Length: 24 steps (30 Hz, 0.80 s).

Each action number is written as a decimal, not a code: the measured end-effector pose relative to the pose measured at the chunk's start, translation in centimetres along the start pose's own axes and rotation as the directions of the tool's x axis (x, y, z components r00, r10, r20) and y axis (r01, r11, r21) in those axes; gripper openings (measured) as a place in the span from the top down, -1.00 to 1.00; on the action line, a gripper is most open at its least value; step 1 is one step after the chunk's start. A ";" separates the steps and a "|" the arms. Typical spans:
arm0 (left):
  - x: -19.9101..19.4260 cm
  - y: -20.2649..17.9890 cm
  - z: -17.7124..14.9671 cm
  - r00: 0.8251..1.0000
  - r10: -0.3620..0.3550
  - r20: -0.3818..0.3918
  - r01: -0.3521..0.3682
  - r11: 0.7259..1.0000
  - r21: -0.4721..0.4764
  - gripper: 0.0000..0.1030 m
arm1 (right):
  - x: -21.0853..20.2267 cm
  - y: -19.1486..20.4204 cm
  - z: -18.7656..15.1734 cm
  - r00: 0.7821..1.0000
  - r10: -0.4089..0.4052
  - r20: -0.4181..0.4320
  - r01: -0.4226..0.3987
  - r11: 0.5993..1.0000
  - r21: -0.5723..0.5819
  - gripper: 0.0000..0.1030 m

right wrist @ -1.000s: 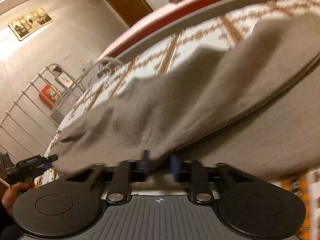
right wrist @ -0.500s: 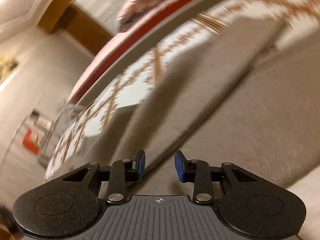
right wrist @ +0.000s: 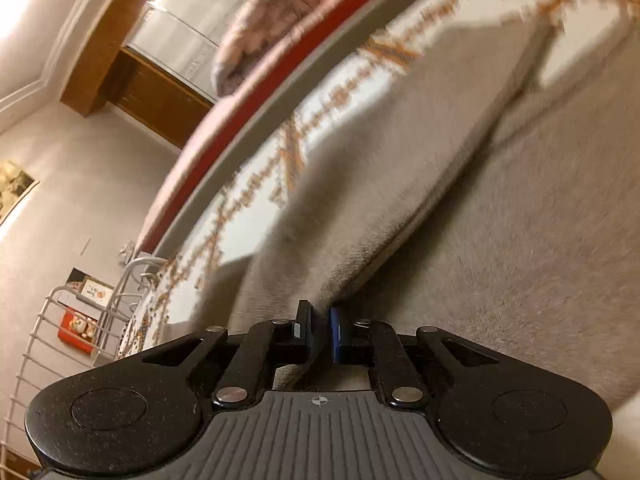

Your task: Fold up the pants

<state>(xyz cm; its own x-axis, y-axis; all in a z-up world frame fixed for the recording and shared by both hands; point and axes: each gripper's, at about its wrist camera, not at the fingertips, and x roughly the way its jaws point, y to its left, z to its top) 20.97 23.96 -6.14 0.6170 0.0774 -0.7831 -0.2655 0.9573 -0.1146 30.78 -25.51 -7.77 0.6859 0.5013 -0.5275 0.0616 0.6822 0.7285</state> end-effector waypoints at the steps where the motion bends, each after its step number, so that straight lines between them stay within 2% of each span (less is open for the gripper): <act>1: 0.0 0.1 0.0 1.000 -0.004 0.001 0.004 1.000 -0.002 -0.50 | -1.1 0.6 0.0 1.000 0.007 0.017 -0.007 1.000 -0.023 0.85; 4: -0.2 0.4 0.0 1.000 -0.021 0.002 0.021 1.000 -0.011 -0.50 | -4.2 1.8 -0.2 1.000 0.017 0.025 -0.016 0.998 -0.059 0.85; 5: -0.3 0.6 0.0 1.000 -0.027 0.002 0.027 1.000 -0.015 -0.50 | -5.1 2.1 -0.4 1.000 -0.001 0.026 0.003 0.997 -0.082 0.98; 6: -0.3 0.7 0.0 0.999 -0.035 0.003 0.035 0.999 -0.021 -0.50 | -5.9 2.3 -0.7 1.000 -0.014 0.026 0.016 0.995 -0.098 0.98; 10: -0.3 1.0 0.1 0.999 -0.051 0.004 0.051 0.998 -0.036 -0.50 | -6.8 0.4 -2.6 0.995 -0.092 -0.038 0.089 0.993 -0.077 0.98; 12: -0.3 1.0 0.2 0.999 -0.048 0.005 0.048 0.998 -0.043 -0.50 | -7.2 -0.8 -2.5 0.997 -0.076 -0.005 0.076 0.997 -0.008 0.97; 13: -0.3 0.9 0.2 0.999 -0.045 0.004 0.045 0.998 -0.043 -0.50 | -6.9 -1.3 -2.2 0.999 -0.052 0.012 0.051 0.998 0.029 0.92; 14: -0.3 0.8 0.2 0.999 -0.041 0.004 0.041 0.998 -0.042 -0.50 | -6.5 -1.6 -1.9 0.999 -0.048 0.014 0.047 0.998 0.045 0.72; 15: -0.2 0.8 0.2 0.999 -0.038 0.003 0.038 0.998 -0.042 -0.50 | -6.1 -2.0 -1.8 0.999 -0.051 0.013 0.050 0.997 0.062 0.63; 21: -0.3 1.1 0.4 0.999 -0.039 0.014 0.040 0.997 -0.062 -0.49 | -2.8 -3.6 -1.2 0.998 -0.069 -0.001 0.069 0.993 0.093 0.61; 24: -0.5 1.0 0.4 0.999 -0.023 0.023 0.024 0.999 -0.042 -0.45 | -1.4 -4.6 -0.3 0.999 -0.049 0.011 0.047 0.989 0.141 0.61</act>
<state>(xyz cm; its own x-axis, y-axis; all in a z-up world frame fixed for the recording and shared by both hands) 20.69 25.02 -5.64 0.6399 0.0617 -0.7660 -0.2816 0.9463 -0.1590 29.32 -29.24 -10.53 0.6897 0.4617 -0.5579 0.1952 0.6233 0.7572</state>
